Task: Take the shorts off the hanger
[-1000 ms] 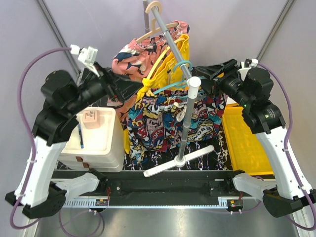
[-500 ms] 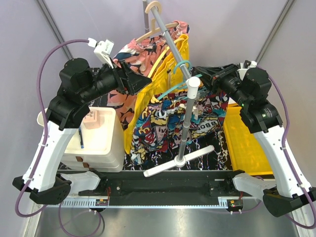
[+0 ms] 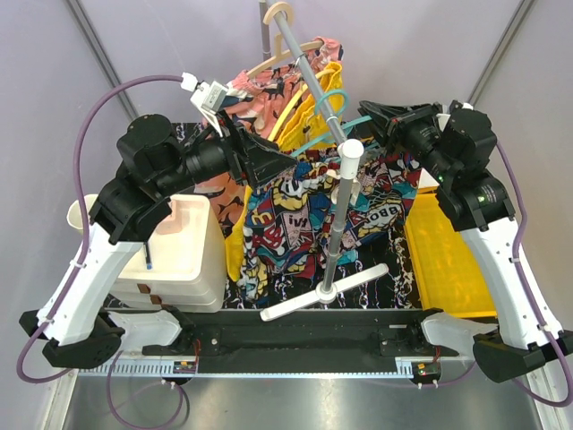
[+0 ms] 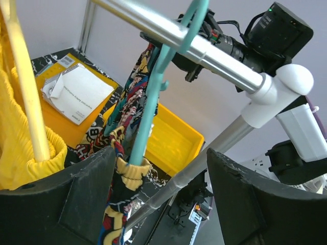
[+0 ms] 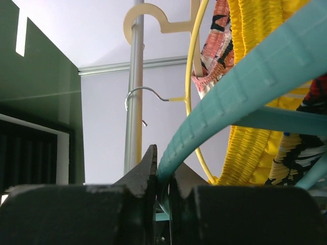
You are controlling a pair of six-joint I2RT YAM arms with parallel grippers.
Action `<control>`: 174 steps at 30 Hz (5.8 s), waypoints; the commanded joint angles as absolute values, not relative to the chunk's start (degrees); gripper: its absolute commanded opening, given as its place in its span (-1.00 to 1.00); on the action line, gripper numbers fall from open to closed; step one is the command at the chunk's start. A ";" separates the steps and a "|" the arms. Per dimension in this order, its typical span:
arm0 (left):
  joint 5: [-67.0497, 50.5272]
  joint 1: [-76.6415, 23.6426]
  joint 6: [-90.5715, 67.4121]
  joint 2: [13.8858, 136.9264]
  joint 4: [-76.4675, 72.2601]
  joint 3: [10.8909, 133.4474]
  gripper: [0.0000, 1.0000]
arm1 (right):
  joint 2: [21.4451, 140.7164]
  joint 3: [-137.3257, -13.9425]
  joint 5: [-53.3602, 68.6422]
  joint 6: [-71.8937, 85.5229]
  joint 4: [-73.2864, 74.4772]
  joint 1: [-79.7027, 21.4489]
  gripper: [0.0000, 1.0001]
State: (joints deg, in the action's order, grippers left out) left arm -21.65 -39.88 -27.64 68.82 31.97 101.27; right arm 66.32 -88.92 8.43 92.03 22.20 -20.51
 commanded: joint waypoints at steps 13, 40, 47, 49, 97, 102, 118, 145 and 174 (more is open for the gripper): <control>-18.55 -44.03 -26.02 66.00 24.96 100.99 0.42 | 59.69 -85.79 0.97 104.85 19.16 -14.24 -1.00; -1.68 -54.05 -14.15 75.14 26.19 96.94 0.09 | 59.32 -74.62 24.61 91.67 20.39 -12.13 -1.00; -0.26 -54.76 -12.83 76.90 27.25 97.29 0.04 | 58.71 -74.44 24.43 91.49 20.39 -12.13 -1.00; -0.26 -54.84 -12.83 77.34 27.51 97.47 0.03 | 58.71 -74.62 24.52 91.58 20.30 -12.13 -1.00; 3.95 -55.11 -15.56 74.01 28.83 98.53 -1.00 | 62.14 -81.57 7.53 26.81 37.19 -11.43 0.78; 3.87 -55.11 -15.91 73.57 28.83 98.53 -1.00 | 62.22 -77.97 11.33 28.73 31.21 -11.34 0.75; 3.25 -55.11 -16.52 72.07 28.74 97.82 -1.00 | 62.40 -68.65 18.02 37.79 20.92 -10.81 0.30; 2.98 -55.11 -16.97 74.53 29.09 98.52 -1.00 | 60.47 -59.94 13.71 40.87 29.42 -8.61 0.23; 0.62 -55.02 -15.73 79.46 30.85 101.08 -1.00 | 57.38 -77.17 27.78 65.65 19.69 -10.02 0.31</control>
